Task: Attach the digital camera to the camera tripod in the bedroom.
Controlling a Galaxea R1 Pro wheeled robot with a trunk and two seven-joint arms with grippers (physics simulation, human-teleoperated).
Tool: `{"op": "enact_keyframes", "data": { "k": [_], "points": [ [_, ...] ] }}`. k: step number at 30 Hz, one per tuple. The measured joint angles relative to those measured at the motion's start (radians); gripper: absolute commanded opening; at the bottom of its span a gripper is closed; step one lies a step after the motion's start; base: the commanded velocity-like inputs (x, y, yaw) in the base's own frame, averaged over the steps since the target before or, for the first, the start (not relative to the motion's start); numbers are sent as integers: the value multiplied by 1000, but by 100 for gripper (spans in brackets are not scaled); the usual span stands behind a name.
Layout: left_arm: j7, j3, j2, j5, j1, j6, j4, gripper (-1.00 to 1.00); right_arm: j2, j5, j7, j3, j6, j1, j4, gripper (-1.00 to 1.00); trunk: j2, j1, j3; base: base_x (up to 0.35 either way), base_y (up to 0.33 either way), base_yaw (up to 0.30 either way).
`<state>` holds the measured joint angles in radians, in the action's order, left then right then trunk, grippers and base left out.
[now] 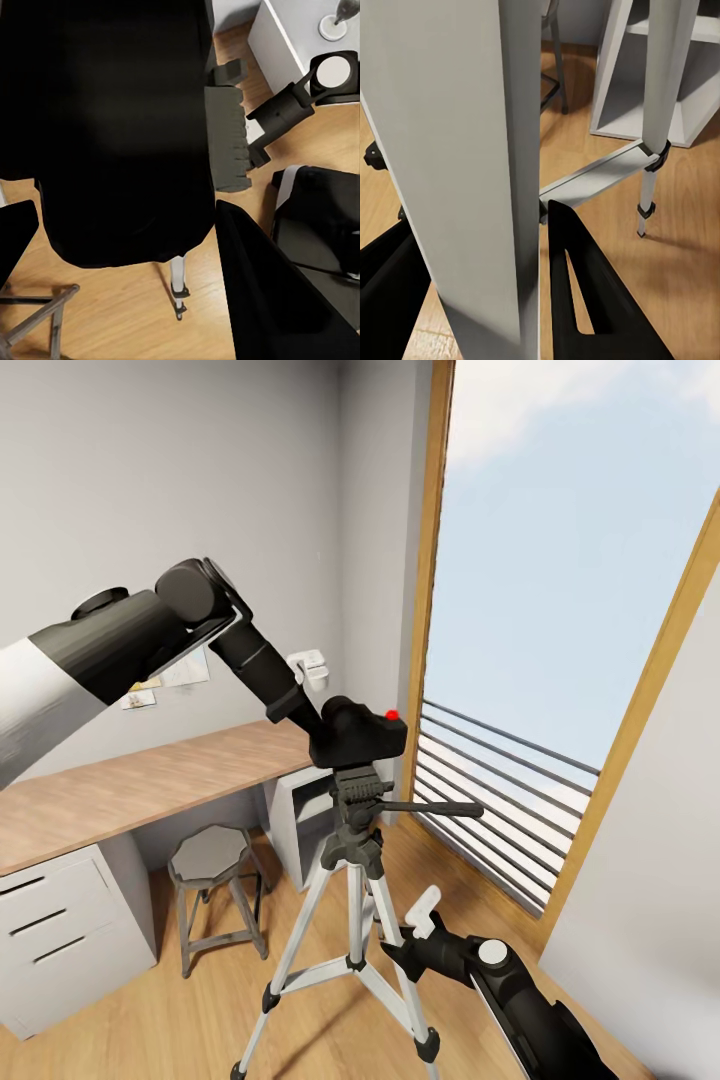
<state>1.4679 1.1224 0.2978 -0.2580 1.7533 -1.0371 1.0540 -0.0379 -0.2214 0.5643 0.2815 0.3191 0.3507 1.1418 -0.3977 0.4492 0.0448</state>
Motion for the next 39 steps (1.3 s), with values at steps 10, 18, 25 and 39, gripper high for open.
{"op": "enact_keyframes", "data": {
  "k": [10, 18, 25, 39],
  "points": [
    [0, 1, 0, 0, -4, 0, -2, -100, 0, 0, 0, 0, 0, 0, 0, -100, 0, 0, 0, 0, 0, 0],
    [-2, 0, 1, 3, -6, 0, -2, 100, 0, 7, 0, 0, 1, -2, 0, -100, 0, 0, 0, 0, 0, 0],
    [-2, 0, 2, 4, -6, 0, -2, 100, 0, 8, 0, 0, 0, -2, 0, -100, 0, 0, 0, 0, 0, 0],
    [-27, -54, 110, 36, -7, 0, 55, 100, 0, 7, 0, 0, 1, -2, 0, -100, 0, 0, 0, 0, 0, 0]
  ]
}}
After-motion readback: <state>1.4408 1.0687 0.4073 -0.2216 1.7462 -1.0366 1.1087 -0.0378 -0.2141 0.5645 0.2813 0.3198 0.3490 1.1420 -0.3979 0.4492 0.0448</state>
